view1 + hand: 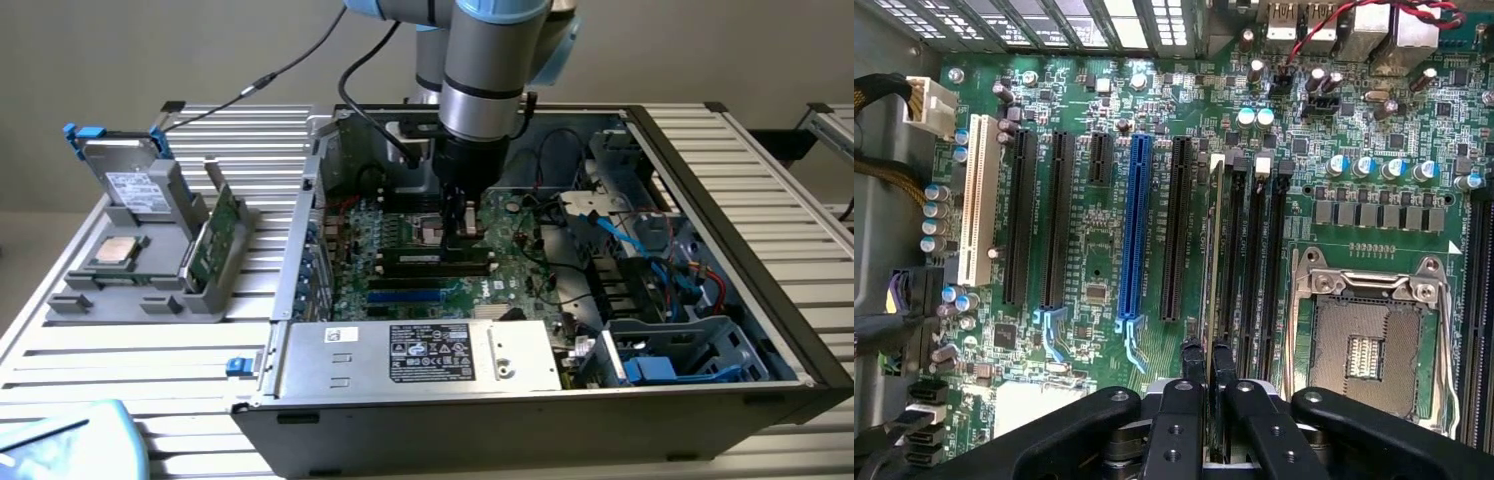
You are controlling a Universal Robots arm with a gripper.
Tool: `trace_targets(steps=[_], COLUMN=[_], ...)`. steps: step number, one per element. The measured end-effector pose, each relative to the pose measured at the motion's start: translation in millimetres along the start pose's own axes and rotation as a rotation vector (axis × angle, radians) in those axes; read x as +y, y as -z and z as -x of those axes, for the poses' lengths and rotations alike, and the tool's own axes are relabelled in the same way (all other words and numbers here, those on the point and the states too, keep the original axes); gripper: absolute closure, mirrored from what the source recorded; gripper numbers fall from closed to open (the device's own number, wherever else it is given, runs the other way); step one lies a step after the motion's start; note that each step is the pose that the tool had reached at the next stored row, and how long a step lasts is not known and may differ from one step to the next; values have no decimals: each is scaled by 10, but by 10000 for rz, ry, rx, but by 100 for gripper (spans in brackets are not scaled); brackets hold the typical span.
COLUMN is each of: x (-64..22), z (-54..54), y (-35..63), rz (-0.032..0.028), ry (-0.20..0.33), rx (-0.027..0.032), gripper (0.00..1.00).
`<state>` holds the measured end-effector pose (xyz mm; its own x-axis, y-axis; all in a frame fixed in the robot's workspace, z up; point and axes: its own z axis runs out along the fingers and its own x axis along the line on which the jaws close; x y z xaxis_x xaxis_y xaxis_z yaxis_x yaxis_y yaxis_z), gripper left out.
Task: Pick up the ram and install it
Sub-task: 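Insert the ram into the slot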
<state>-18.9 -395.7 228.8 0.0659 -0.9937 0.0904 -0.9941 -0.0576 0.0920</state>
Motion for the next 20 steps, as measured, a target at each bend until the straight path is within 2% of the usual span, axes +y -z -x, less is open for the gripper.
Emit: trace_targets(steps=[20], x=[-22], z=[5], y=[-41], rz=[1], ry=[-2], rx=[22], gripper=[86])
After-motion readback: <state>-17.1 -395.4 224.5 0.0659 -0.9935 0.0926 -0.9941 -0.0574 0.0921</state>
